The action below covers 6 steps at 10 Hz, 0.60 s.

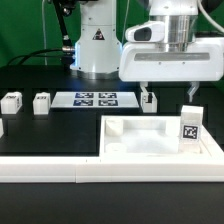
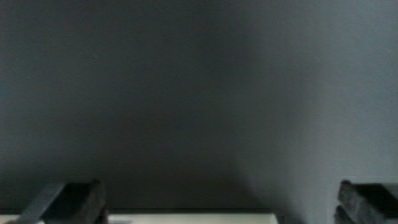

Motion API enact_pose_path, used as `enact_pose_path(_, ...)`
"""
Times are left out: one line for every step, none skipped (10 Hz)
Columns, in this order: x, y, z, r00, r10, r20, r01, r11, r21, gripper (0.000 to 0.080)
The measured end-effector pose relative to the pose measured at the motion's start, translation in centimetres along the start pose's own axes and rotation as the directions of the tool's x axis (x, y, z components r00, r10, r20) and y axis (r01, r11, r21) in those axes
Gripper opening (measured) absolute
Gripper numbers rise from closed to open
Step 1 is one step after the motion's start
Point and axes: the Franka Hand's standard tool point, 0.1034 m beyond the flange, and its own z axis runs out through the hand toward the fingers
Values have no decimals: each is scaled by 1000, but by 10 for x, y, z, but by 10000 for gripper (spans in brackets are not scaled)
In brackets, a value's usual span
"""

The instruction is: Assemble square table

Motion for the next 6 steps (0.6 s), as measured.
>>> enact_pose_path(-1,1,1,997,-71,5,71,997,-2,649)
enact_pose_path(-1,1,1,996,-84,11,84,996,-2,649)
enact_pose_path(-4,1,2,996,-80,38,80,997,0,649)
enact_pose_path(-3,2,2,996,-75,43,75,997,1,649)
enact_pose_path(-12,9,2,987,-36,157,35,999,6,649)
enact_pose_path(-28,17,1,949,5,316,-6,1000,4,649)
